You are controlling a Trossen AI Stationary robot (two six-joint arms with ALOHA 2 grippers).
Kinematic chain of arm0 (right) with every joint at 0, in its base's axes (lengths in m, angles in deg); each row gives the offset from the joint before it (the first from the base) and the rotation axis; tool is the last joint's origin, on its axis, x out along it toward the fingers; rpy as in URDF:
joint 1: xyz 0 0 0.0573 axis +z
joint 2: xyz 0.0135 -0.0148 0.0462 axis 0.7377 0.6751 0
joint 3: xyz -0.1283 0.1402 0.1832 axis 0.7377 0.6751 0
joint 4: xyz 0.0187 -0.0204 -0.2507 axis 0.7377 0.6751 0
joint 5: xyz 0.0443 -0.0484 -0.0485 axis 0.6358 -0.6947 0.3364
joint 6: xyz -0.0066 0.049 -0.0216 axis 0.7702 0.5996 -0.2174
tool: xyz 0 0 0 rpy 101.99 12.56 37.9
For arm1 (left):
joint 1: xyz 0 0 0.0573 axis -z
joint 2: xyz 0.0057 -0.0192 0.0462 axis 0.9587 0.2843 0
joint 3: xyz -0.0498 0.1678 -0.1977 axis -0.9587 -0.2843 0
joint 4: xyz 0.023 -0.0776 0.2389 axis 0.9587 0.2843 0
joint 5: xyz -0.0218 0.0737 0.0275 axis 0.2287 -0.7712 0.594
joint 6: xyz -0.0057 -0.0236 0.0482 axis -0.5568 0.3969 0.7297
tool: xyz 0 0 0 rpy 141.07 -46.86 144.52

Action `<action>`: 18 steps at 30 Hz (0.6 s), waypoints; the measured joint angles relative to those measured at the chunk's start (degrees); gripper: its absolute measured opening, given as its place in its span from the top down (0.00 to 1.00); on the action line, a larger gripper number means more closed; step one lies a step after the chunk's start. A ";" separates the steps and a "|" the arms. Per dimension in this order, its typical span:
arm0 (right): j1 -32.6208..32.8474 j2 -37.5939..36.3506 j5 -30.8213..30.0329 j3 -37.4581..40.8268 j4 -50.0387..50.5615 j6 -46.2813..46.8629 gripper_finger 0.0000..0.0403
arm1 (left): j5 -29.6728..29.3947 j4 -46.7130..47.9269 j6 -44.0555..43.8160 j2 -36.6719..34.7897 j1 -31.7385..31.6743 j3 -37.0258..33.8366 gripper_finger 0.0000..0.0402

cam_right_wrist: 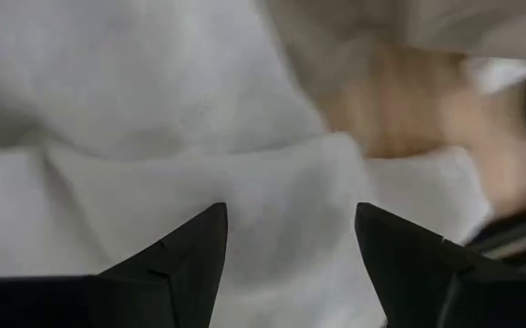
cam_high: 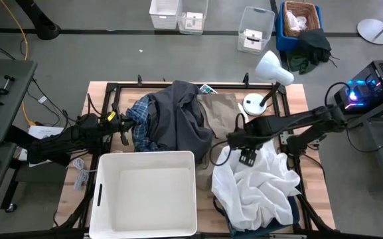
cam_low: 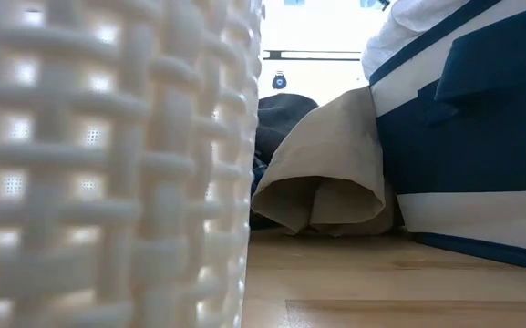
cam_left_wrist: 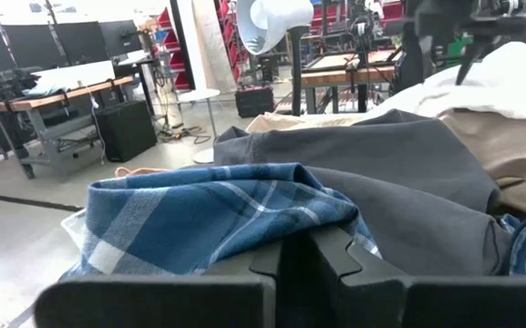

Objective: Sort clothes
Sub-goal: Put the white shirt into the blue laundry organizer

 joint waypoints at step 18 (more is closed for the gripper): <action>1.21 0.15 3.71 5.23 -9.62 -2.29 0.94 | -0.02 -0.01 -0.01 0.00 0.00 0.00 0.96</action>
